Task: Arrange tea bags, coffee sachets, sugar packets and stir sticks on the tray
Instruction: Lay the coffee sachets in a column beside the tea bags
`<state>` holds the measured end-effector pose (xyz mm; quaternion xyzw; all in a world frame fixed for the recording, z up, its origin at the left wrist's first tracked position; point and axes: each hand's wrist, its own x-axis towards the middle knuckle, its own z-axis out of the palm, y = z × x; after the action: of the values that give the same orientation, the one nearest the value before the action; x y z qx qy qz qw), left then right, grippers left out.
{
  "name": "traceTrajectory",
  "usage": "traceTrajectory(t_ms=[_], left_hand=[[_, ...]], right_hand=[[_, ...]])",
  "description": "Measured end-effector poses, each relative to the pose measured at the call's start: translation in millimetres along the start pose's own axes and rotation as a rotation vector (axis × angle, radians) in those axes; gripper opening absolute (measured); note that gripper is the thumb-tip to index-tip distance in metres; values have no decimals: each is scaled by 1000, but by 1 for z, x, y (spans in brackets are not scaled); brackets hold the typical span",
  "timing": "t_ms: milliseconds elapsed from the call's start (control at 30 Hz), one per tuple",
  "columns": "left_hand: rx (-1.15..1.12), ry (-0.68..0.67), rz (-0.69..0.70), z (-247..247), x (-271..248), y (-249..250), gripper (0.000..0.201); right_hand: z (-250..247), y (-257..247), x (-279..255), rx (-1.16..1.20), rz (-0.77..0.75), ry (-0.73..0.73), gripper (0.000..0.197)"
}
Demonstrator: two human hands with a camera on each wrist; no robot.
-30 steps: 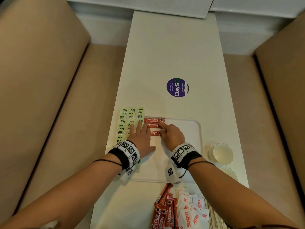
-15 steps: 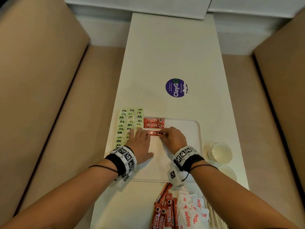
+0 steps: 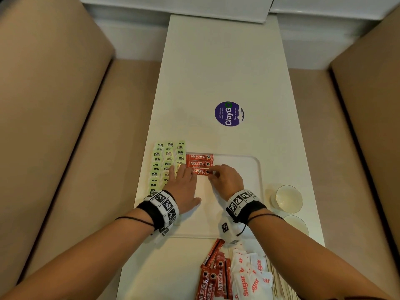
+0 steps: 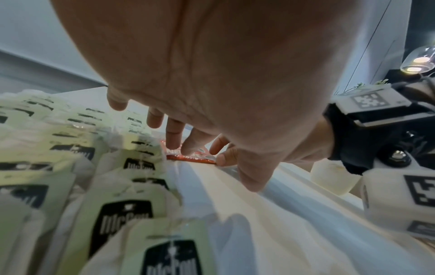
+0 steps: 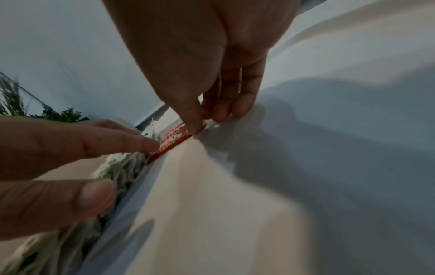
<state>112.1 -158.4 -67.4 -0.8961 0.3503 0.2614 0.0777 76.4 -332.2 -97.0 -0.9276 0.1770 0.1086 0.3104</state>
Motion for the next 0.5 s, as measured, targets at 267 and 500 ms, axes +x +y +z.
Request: traceTrajectory(t_ms=[267, 500], left_hand=[[-143, 83, 124, -8, -33, 7, 52], [-324, -26, 140, 21, -82, 28, 35]], right_hand=[[-20, -1, -41, 116, -182, -97, 23], [-26, 23, -114, -10, -234, -287, 24]])
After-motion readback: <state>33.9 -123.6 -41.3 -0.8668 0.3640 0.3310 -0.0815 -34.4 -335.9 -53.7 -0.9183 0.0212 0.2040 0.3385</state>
